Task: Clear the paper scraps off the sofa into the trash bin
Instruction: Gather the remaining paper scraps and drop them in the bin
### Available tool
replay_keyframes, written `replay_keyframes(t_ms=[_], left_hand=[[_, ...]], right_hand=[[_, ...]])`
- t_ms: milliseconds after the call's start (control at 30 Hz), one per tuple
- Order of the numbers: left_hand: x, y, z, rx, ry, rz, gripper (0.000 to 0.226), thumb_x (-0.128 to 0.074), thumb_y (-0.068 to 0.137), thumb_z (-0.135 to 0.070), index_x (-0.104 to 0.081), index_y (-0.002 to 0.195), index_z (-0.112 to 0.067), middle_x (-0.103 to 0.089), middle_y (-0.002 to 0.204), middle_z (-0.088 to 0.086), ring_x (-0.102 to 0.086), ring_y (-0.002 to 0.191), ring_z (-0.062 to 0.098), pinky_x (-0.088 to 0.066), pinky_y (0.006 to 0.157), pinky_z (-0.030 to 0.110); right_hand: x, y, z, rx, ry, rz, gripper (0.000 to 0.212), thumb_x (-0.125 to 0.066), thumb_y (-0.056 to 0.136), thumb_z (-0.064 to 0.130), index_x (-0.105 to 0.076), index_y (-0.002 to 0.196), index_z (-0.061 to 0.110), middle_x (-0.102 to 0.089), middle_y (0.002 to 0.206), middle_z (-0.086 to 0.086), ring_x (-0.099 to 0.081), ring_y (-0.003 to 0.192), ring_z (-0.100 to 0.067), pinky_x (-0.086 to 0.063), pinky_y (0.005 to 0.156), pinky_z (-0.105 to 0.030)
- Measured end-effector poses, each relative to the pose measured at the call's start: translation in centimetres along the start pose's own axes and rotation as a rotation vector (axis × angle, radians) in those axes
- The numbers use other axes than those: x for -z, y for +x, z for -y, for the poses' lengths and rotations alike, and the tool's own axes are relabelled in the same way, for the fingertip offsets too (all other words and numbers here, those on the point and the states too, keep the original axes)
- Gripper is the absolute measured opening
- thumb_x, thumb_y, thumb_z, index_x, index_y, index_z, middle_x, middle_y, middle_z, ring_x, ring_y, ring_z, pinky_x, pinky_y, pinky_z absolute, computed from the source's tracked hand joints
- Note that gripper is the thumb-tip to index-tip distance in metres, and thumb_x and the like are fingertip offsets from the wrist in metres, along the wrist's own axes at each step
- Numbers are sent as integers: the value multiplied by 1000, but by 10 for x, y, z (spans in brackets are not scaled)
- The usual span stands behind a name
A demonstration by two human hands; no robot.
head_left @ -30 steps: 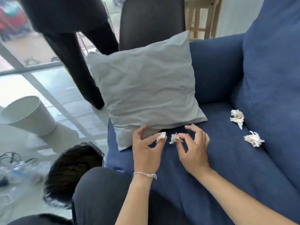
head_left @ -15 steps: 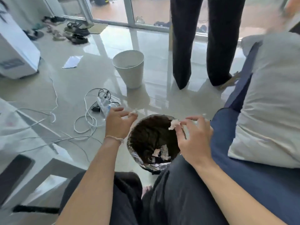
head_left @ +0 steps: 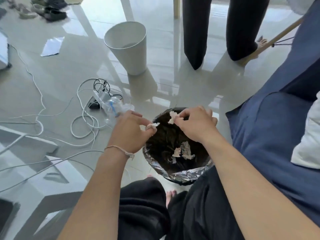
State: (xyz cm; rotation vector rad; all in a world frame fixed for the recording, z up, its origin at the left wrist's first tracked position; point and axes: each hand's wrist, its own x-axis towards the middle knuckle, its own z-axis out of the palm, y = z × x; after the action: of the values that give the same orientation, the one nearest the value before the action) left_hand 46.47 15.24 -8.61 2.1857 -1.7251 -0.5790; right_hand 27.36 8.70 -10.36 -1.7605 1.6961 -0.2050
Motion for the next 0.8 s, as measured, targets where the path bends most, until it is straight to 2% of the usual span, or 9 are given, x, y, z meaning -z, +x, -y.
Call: replay_keyframes(t_ms=[100,167,233,300,400,467,600,800], left_hand=[[-2,1,-4,-3,-13,26,14,-71,81,-44,-78,91,-37,-60,116,0,-55,113,14,-37,95,27],[-2,2,-10,-15,-44,14,13,-71,79,-43,-78,89,-37,-60,116,0,-56,113,17,-40,102,33],[-5,2,-17,-30,-45,3,13,-69,78,-43,-77,86,-38,-60,115,0,-57,113,21,-42,103,40],[-9,1,-24,-41,-32,2,11,-69,80,-39,-78,86,-35,-61,114,0,-56,112,21,-41,103,37],[-16,1,-33,-61,-7,22,12,-68,82,-39,-77,89,-34,-60,113,-2,-54,112,21,-36,96,27],[-19,3,-37,-64,19,44,15,-67,83,-43,-77,91,-36,-59,115,-3,-52,114,22,-37,96,30],[-22,8,-42,-83,97,66,21,-66,83,-48,-77,95,-35,-59,115,-3,-52,114,21,-37,95,31],[-25,16,-43,-86,143,154,37,-65,79,-59,-77,94,-28,-62,112,1,-57,112,22,-43,98,36]], right_hand=[[3,1,-3,-5,69,8,25,-57,91,56,-74,98,38,-61,122,-1,-40,128,-31,-33,107,-45],[5,3,-4,7,165,23,26,-60,83,60,-73,87,37,-68,112,3,-49,124,-29,-40,108,-47],[11,5,-5,17,264,39,29,-61,74,65,-72,79,38,-72,95,10,-58,115,-29,-47,103,-49],[22,5,-9,30,325,62,28,-67,77,61,-73,81,35,-71,86,11,-64,103,-24,-52,94,-41],[44,0,-14,105,308,137,31,-69,86,55,-73,89,25,-72,89,8,-66,89,-14,-52,82,-34],[50,-2,-17,110,246,175,33,-67,88,56,-74,90,24,-71,93,7,-64,92,-12,-51,85,-36],[41,6,-25,43,176,147,32,-68,87,54,-73,88,23,-71,95,5,-65,100,-22,-53,90,-42],[36,8,-24,53,191,172,31,-67,89,54,-72,93,23,-70,95,6,-65,96,-17,-49,82,-34]])
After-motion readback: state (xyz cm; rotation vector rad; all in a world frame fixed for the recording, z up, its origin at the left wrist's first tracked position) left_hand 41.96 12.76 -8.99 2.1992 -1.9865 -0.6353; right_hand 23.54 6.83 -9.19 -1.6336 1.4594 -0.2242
